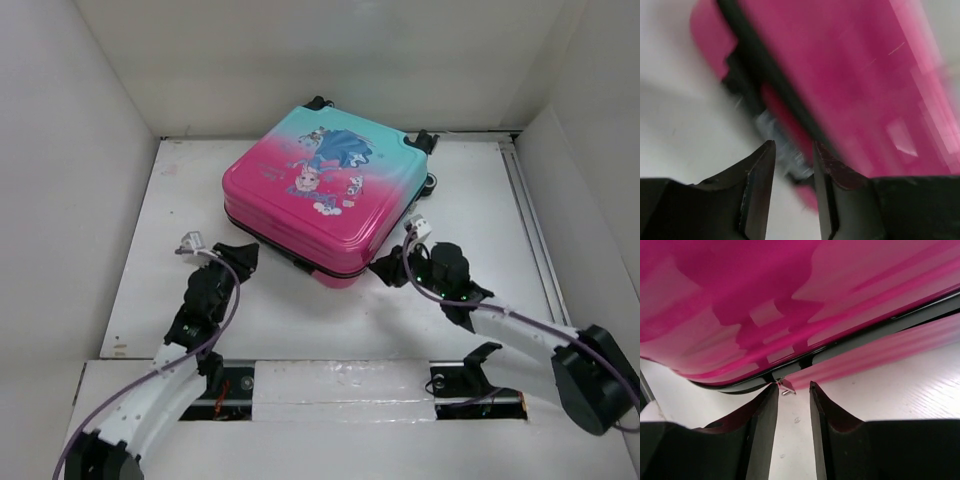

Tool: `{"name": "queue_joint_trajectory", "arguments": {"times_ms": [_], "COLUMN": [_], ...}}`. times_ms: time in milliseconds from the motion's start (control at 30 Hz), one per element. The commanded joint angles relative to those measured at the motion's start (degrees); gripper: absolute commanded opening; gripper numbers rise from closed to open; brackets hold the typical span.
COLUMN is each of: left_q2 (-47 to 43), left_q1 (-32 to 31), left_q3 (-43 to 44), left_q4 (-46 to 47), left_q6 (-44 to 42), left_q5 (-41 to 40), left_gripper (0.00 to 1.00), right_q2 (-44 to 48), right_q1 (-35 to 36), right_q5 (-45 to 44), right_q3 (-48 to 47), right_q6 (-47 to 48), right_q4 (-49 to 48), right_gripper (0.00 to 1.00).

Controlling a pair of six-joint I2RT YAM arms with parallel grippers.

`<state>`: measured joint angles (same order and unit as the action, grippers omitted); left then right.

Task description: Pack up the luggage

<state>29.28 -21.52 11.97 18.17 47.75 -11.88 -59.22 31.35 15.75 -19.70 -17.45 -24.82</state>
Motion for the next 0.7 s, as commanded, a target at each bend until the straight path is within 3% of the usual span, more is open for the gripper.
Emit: {"name": "queue_joint_trajectory", "arguments": {"times_ms": [0,133,233,500,600,667], "left_q2": [8.40,22.02,25.20,31.98,34.52,36.45], "left_q1": [0.07,0.07,0.07,0.07,0.07,0.07], "left_q3": [-3.35,-4.06,-4.76,-3.88,-3.88,-3.88], "left_q4": [5.86,16.26,24.41,31.74,34.73,36.14], "left_q6": [0.94,2.61,3.40,2.18,2.18,2.18], "left_q5": [11.40,18.09,20.31,23.48,24.00,24.01], "left_gripper": [0.32,0.50,0.54,0.52,0.50,0.47], "right_q2": [-5.28,-7.49,-8.44,-15.84,-18.03,-18.03], "right_q1": [1.25,3.80,4.51,5.91,7.14,7.14], "right_q5": [3.58,0.71,-4.47,-7.74,-9.94,-9.95], "right_q3": [0.72,3.35,3.36,2.83,2.83,3.62], "right_q6": [1.46,1.46,2.25,2.77,3.30,3.30], "right_q4": [-13.57,-17.54,-18.15,-31.16,-34.58,-37.39], "right_gripper": [0.38,0.40,0.42,0.41,0.36,0.23]}}
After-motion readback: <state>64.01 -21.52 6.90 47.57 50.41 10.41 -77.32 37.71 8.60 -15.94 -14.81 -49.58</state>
